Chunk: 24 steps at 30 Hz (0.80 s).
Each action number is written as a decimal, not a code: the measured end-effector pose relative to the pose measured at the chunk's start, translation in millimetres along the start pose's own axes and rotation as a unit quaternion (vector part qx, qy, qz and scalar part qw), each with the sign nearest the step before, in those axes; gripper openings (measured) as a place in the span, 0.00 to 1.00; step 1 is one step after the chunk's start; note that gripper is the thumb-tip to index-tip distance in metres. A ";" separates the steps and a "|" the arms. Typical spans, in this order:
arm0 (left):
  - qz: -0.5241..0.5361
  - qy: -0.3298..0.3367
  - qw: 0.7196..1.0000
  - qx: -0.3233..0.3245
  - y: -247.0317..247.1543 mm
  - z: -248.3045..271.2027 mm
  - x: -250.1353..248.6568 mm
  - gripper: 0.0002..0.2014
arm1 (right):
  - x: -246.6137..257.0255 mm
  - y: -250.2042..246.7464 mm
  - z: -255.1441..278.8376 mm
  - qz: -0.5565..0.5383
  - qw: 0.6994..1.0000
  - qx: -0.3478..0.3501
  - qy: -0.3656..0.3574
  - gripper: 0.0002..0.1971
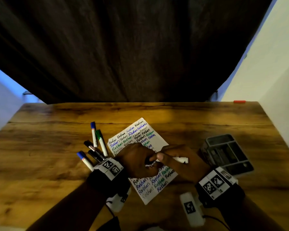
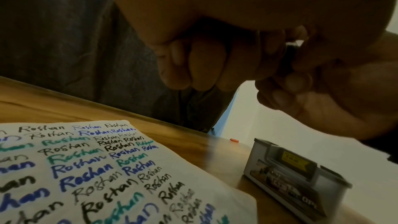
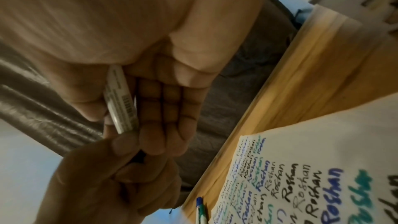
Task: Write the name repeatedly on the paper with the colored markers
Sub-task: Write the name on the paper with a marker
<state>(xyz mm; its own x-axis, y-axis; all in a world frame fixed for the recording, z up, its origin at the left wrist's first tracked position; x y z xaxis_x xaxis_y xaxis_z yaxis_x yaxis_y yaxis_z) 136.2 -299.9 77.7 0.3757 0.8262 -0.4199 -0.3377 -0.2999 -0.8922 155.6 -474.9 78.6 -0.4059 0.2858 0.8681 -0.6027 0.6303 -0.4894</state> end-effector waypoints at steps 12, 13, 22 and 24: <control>-0.048 -0.006 0.996 -0.071 -10.4 -7.8 2.7 0.30 | 27.4 -0.3 -4.3 0.030 0.993 -0.089 -0.067 0.20; -0.061 -0.013 0.995 -0.078 -11.0 -8.0 0.0 0.33 | 30.9 2.6 -5.0 0.036 0.992 -0.098 -0.067 0.20; -0.048 -0.234 0.959 -0.154 -66.0 37.1 133.2 0.34 | -27.8 -75.9 31.7 -0.176 0.932 -0.309 0.074 0.28; -0.018 -0.208 0.965 -0.155 -59.9 20.7 126.2 0.29 | -18.2 -58.0 23.0 -0.171 0.935 -0.302 0.069 0.24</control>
<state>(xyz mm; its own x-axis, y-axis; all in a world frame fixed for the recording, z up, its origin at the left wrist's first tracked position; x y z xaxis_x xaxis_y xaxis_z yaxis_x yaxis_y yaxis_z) 186.0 -167.8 81.5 -0.0193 0.9398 -0.3413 -0.0317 -0.3417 -0.9393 182.1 -533.3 89.3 -0.1425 0.0564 0.9882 -0.1653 0.9830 -0.0800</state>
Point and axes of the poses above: each hand's wrist, its own z-axis away from the middle knuckle, its own y-axis out of the palm, x = y × z, the point moved 3 cm from there along -z, towards the middle knuckle, and after that the axes turned 4 degrees about x, right-handed, at the moved point
